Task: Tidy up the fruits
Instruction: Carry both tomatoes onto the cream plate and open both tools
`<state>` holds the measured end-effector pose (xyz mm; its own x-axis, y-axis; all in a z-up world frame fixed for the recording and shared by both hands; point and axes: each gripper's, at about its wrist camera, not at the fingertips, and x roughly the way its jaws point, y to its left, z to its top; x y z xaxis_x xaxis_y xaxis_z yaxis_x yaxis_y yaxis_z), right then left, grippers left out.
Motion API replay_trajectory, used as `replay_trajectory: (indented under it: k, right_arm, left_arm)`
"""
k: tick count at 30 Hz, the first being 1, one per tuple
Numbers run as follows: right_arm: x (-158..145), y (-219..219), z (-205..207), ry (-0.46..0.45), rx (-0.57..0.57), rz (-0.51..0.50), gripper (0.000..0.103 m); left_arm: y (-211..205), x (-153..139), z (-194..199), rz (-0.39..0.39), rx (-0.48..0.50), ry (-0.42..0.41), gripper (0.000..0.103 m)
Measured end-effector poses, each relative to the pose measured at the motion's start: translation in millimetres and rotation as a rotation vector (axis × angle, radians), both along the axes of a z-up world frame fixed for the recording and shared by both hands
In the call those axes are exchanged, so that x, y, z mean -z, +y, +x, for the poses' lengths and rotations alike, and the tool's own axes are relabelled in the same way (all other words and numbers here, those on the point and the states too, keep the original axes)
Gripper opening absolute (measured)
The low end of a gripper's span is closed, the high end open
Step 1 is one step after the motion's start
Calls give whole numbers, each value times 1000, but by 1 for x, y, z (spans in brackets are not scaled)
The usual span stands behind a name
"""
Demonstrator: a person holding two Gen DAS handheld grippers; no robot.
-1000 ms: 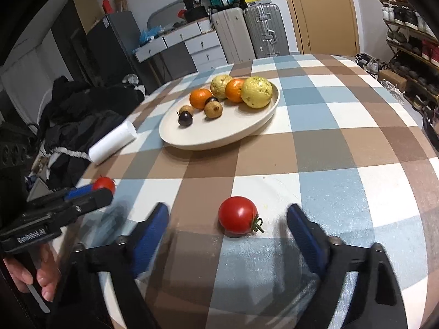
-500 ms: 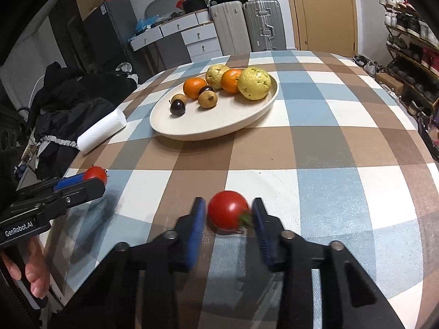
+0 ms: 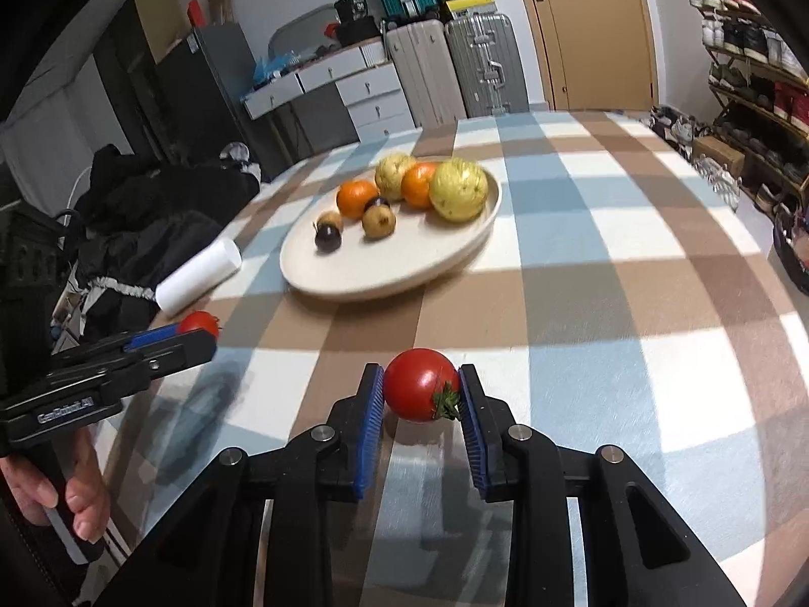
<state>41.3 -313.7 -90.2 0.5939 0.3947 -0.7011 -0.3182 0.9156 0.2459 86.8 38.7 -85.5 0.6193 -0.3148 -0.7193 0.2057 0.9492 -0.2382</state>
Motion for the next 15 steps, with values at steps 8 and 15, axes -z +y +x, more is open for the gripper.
replay_trajectory:
  k: [8,15]
  right_arm:
    - [-29,-8,28,-66,-22,26,30]
    - [-46,-6,61,-100,-51,33,30]
  left_arm:
    - [-16,-15,53,-18,16,-8,30]
    - [-24,-21,101,-36,20,7,30]
